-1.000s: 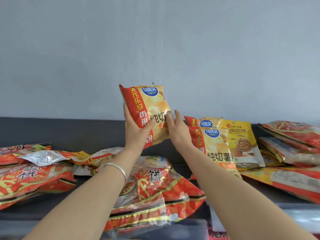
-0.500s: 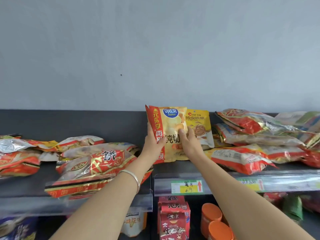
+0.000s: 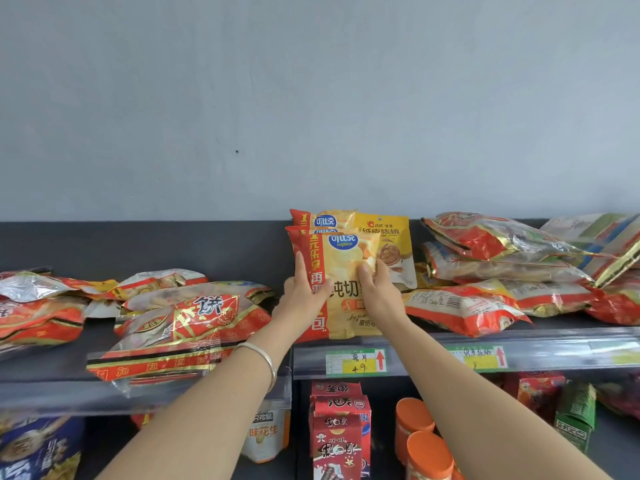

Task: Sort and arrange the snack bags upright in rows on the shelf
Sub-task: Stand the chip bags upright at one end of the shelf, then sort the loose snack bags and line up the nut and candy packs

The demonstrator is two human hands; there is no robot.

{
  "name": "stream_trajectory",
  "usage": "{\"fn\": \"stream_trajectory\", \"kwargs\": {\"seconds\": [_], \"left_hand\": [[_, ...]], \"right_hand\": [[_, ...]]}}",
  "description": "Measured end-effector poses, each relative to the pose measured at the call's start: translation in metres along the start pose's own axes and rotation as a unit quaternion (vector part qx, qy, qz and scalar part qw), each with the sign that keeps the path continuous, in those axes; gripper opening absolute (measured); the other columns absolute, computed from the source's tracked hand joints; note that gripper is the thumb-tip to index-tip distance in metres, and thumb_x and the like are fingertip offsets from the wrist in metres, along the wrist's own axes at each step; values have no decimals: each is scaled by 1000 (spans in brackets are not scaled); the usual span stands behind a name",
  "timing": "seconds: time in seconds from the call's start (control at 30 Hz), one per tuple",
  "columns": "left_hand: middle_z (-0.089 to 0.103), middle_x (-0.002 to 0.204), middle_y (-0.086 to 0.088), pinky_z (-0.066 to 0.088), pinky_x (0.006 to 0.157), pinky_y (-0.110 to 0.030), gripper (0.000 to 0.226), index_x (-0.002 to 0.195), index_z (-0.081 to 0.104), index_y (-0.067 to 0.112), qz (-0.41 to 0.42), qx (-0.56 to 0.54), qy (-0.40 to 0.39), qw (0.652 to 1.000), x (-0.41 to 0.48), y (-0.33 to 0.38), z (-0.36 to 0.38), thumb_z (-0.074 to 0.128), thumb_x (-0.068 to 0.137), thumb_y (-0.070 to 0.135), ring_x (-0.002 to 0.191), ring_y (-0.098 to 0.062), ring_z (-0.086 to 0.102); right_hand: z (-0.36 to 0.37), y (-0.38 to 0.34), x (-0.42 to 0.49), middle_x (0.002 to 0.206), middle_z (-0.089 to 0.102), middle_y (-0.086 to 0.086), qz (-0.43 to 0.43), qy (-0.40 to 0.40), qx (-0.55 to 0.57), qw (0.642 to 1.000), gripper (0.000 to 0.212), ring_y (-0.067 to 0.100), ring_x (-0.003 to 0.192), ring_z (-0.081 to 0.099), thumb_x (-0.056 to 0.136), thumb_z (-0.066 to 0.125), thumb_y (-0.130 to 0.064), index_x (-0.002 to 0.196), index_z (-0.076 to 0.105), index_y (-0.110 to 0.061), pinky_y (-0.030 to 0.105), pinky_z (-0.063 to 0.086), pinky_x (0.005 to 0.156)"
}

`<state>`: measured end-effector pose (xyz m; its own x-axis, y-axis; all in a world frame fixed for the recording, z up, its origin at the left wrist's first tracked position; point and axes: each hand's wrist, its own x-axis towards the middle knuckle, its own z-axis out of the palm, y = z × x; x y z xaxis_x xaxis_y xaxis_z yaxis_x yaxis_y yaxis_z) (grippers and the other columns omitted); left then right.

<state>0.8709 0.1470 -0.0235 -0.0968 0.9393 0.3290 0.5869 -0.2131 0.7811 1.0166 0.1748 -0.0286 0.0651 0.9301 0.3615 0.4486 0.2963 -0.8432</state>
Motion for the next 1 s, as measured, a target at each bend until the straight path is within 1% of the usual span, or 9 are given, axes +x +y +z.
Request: {"fn": "stream_trajectory", "kwargs": {"seconds": [0.1,0.27,0.33,0.47,0.57,0.67,0.73,0.93,1.0], "left_hand": [[47,139,-5,49,88,-38,80,144,-23,32,-18,22,-25,999,-1,-1,2,38,95,50,105,-20,57],[48,137,-5,49,93,-46,81,144,-25,31,-18,61,-31,998,-3,-1,-1,36,95,51,110,-23,58],[44,138,-7,50,92,-46,79,146,-21,31,-20,83,-14,996,-6,1,-2,37,95,51,111,-23,56],[37,139,-8,50,83,-37,70,149,-2,30,1,192,70,979,-14,2,-10,33,95,54,115,-24,52],[40,141,-5,50,85,-38,55,145,27,27,22,222,92,970,-21,2,-21,36,96,51,119,-24,51],[50,133,-1,50,86,-39,36,127,53,27,55,284,110,951,-31,-1,-39,43,95,43,114,-21,53],[56,125,1,51,84,-38,29,118,61,28,69,322,110,938,-38,-6,-54,46,95,38,110,-21,55],[60,117,3,51,74,-34,26,110,64,31,23,354,109,929,-49,-31,-111,45,94,35,98,-21,60],[63,110,6,50,64,-31,26,112,63,31,1,344,104,933,-50,-45,-131,46,94,36,85,-15,61]], "right_hand": [[0,-2,1,142,48,10,14,-33,19,999,59,32,123,50,99,26,-53,151,16,-27,48,44,99],[-5,-5,1,142,47,9,22,-43,17,999,58,30,122,51,99,29,-51,151,17,-28,49,45,98],[-7,-7,-1,145,42,10,-5,-14,-40,999,59,32,126,46,99,32,-50,151,19,-26,50,43,100],[-11,-15,-12,136,45,11,-111,109,-207,966,48,36,124,42,98,36,-41,143,38,-22,46,39,95],[-9,-24,-19,124,54,7,-203,138,-270,931,36,31,113,47,98,39,-33,126,54,-17,42,42,88],[4,-36,-26,120,56,5,-276,108,-306,904,31,28,112,47,99,40,-33,117,59,-17,39,43,85],[16,-45,-30,118,57,5,-318,78,-317,890,32,29,110,48,100,39,-33,117,60,-17,40,43,83],[63,-72,-41,122,56,4,-391,-27,-311,866,33,27,114,46,100,37,-31,122,59,-19,38,41,90],[81,-80,-41,124,55,4,-389,-66,-314,863,34,26,117,45,100,37,-31,125,57,-19,38,42,93]]}}
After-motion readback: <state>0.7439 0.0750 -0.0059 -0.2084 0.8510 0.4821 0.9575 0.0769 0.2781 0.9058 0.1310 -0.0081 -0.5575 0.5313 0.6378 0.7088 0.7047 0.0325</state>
